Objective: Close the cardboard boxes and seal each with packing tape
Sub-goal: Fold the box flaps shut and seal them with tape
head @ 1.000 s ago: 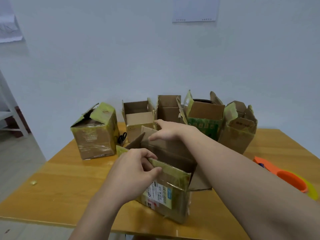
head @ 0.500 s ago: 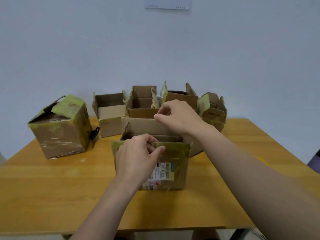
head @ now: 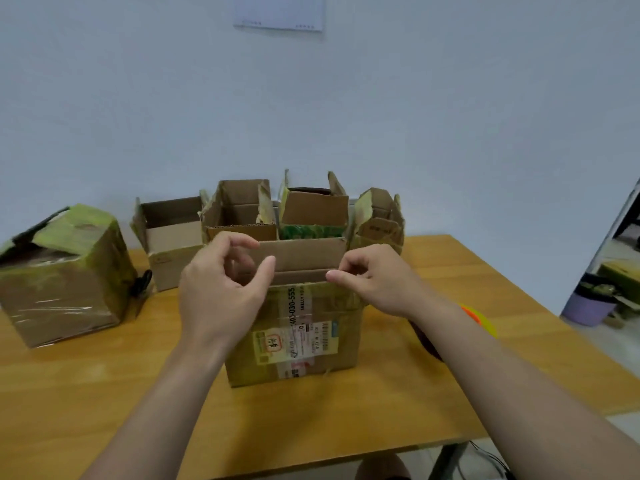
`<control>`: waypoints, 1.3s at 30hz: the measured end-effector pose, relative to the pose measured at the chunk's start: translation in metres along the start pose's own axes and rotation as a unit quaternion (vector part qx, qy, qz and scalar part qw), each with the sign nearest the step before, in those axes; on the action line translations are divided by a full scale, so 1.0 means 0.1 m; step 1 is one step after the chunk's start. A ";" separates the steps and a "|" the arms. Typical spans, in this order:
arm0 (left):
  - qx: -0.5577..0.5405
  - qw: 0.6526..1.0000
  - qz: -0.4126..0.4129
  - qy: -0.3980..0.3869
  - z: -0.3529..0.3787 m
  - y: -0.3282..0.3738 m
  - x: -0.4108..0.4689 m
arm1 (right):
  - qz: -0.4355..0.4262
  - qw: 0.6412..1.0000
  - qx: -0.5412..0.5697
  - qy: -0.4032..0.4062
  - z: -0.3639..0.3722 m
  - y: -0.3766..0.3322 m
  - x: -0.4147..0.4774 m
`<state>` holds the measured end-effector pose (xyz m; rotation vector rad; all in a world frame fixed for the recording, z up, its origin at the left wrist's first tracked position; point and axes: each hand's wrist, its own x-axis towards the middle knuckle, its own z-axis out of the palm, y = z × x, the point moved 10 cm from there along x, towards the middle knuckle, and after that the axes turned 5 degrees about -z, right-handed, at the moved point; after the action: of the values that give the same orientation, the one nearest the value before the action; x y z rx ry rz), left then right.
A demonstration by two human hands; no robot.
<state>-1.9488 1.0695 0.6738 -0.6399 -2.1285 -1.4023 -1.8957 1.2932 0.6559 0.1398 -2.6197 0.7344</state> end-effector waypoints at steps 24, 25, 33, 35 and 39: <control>-0.030 0.944 -0.104 -0.311 0.48 -0.44 -0.03 | 0.118 0.969 0.173 0.129 0.14 0.39 -0.15; -0.035 0.943 -0.107 -0.313 0.49 -0.45 -0.02 | 0.117 0.972 0.176 0.099 0.19 0.38 -0.12; 0.096 0.980 -0.052 -0.168 0.45 -0.74 0.32 | 0.128 0.978 0.129 0.105 0.18 0.52 -0.11; 0.073 0.970 -0.099 -0.212 0.58 -0.91 0.33 | 0.139 0.970 0.123 0.156 0.18 0.58 -0.14; -0.031 0.961 -0.139 -0.236 0.68 -1.07 0.27 | 0.096 0.971 0.064 0.210 0.27 0.50 -0.12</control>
<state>-2.0474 1.0976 0.5940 -0.7867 -2.6401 -1.5898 -1.9051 1.3221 0.6057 -0.2160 -2.2008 0.8887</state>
